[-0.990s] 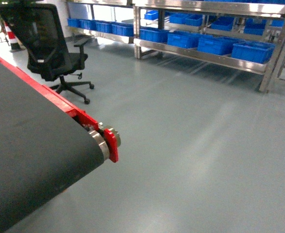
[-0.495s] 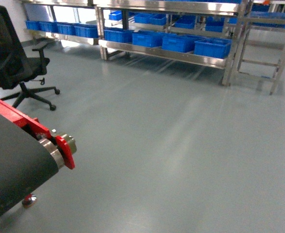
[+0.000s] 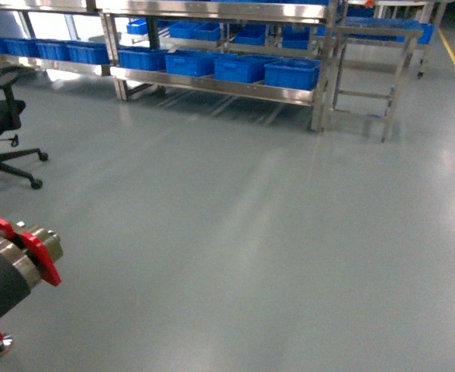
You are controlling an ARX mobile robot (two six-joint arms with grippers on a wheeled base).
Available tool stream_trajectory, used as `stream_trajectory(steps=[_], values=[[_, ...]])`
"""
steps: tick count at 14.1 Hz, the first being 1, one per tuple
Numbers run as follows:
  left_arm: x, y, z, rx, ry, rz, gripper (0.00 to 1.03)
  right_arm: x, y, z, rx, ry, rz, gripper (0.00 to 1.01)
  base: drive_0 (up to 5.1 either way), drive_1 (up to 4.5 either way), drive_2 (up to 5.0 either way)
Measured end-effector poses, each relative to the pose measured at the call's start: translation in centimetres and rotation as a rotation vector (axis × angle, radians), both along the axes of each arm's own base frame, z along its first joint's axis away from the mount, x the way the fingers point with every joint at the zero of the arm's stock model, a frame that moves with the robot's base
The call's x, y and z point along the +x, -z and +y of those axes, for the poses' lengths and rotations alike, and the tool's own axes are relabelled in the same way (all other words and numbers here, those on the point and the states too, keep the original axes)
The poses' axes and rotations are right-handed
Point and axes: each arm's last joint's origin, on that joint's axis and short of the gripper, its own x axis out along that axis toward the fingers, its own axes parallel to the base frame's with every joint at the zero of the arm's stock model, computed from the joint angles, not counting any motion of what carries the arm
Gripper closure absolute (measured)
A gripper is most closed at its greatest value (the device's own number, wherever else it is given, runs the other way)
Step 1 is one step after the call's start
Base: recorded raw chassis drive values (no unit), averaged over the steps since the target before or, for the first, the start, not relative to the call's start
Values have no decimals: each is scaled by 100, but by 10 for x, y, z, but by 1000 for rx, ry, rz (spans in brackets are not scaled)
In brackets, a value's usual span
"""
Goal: Pick blue part to blue bin on bottom shelf
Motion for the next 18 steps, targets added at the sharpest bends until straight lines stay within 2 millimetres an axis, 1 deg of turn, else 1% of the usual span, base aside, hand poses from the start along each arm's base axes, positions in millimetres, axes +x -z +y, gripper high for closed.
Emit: stream_trajectory(steps=[18], values=[[0, 0, 0, 0, 0, 0, 59, 0, 0, 0, 0, 0, 0, 3, -150, -150, -150]])
